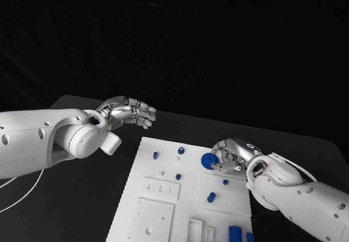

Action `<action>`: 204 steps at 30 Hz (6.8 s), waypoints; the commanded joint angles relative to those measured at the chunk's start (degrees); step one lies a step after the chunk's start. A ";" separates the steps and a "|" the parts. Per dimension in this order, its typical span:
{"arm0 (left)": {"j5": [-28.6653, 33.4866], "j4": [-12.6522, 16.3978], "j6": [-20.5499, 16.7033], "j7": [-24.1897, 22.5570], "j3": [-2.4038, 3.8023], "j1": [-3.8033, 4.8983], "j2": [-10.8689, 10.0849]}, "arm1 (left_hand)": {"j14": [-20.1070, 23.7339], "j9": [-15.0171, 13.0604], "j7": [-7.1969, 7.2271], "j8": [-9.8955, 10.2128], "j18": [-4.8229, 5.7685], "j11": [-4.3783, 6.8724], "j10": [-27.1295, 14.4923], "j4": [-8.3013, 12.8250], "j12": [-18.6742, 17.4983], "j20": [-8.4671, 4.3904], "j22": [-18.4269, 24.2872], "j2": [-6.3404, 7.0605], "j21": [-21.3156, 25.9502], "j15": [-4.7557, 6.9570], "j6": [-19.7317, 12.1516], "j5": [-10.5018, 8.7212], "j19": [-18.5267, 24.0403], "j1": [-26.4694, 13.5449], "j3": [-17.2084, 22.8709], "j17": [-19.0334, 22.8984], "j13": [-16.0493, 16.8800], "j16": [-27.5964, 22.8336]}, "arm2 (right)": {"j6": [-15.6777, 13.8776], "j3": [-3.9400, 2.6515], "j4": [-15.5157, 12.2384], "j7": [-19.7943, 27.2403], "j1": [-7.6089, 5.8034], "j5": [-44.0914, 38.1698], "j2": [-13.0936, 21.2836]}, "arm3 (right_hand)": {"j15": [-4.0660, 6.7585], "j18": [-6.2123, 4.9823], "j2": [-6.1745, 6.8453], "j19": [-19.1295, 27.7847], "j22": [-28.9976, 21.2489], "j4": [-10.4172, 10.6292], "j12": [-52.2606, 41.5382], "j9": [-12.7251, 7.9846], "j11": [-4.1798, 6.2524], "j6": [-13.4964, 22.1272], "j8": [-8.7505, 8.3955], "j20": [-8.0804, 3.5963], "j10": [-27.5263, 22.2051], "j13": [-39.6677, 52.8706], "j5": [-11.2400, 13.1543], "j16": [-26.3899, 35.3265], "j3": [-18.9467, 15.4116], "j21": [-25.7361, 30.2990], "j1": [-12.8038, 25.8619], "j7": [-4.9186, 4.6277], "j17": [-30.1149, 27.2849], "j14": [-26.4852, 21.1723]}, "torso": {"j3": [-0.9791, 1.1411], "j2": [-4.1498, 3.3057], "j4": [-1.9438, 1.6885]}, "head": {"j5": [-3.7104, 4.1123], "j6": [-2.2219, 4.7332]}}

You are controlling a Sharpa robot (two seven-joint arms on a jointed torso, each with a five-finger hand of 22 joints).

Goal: Assemble the parts on the task board

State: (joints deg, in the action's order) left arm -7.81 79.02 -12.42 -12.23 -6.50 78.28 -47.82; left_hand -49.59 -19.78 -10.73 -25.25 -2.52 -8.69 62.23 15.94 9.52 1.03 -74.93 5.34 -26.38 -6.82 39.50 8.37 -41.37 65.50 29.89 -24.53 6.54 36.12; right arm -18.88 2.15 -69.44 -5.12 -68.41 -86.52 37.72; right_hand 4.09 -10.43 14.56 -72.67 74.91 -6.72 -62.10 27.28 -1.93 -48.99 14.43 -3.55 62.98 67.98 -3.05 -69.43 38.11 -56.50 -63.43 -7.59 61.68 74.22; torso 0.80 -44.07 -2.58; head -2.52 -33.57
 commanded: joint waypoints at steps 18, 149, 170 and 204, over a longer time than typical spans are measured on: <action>-0.05 0.11 0.99 -0.30 0.03 0.04 -0.09 | 0.50 0.07 -1.40 0.23 -0.95 0.09 -0.50 0.07 -0.33 -0.01 -1.03 0.06 -0.31 0.04 -0.45 -0.26 0.55 -0.34 0.27 0.09 0.11 0.35 | 1.38 0.01 -0.32 0.91 0.04 0.74 -0.02 | 0.02 -4.57 0.43 -0.05 0.83 -0.75 -0.29 -0.28 -0.25 -0.12 -0.43 -0.54 -0.08 -0.34 0.16 0.32 -0.80 -0.21 0.16 -1.13 0.29 0.23 | -0.04 0.01 0.00 | -0.09 -0.07; -0.13 0.25 1.13 -0.17 0.05 0.06 0.06 | 0.54 0.06 -1.43 0.21 -0.94 0.07 -0.49 -0.05 -0.43 0.02 -1.01 0.04 -0.39 0.02 -0.49 -0.36 0.58 -0.54 0.23 0.23 0.22 0.47 | -1.52 1.58 0.49 -6.71 0.15 -12.23 -12.47 | 0.82 -4.57 0.97 -1.08 0.66 -0.31 -2.16 0.01 0.59 -2.58 0.36 -0.60 1.45 0.57 0.26 0.35 5.66 -1.08 0.04 -0.25 1.95 0.80 | 0.05 -0.06 0.04 | -1.41 -0.54; -0.14 -0.30 1.40 -0.02 0.04 0.05 0.56 | 0.54 0.10 -1.51 0.33 -0.92 -0.02 -0.59 -0.43 -0.53 0.04 -0.99 -0.11 -0.42 0.00 -0.70 -0.38 0.55 -1.11 0.10 0.29 0.24 0.53 | 0.10 1.65 0.61 -6.06 0.15 -8.73 -12.27 | 0.46 -4.57 0.94 -1.29 0.57 3.07 -2.38 -0.59 0.27 2.12 -1.39 -0.77 1.00 0.59 0.20 0.39 1.27 -0.82 5.15 -0.55 2.45 0.84 | 0.03 0.00 0.05 | -1.26 -0.78; -0.14 -0.48 1.48 0.12 0.04 0.05 0.31 | 0.59 0.13 -1.54 0.39 -0.95 -0.06 -0.73 -0.78 -0.65 0.03 -0.97 -0.20 -0.41 0.01 -0.82 -0.34 0.60 -1.59 0.03 0.37 0.26 0.56 | -5.75 1.31 -3.98 -4.84 0.13 -4.61 -5.49 | 0.53 -4.57 0.78 -1.41 0.67 5.84 -2.56 0.05 0.27 -0.34 0.27 -1.41 1.35 0.47 0.14 0.50 2.19 -0.77 6.06 -0.60 2.73 0.93 | 0.17 0.01 0.11 | -1.25 -0.51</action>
State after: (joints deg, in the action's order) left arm -7.84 78.50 -11.66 -11.74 -6.50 78.28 -47.50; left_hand -49.59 -19.73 -10.73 -25.25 -2.51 -8.70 61.82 15.59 9.07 1.23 -74.95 5.12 -26.60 -6.82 39.09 8.37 -41.16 64.67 29.93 -24.26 6.73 36.34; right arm -21.31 3.54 -73.33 -11.27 -68.27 -93.55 31.89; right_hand 4.61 -10.42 15.14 -73.99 74.92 -0.94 -64.47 27.31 -1.33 -48.60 14.59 -4.48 64.42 68.54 -2.89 -69.18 40.25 -57.62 -57.24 -7.95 64.33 75.14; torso 0.94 -44.09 -2.48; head -3.83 -34.21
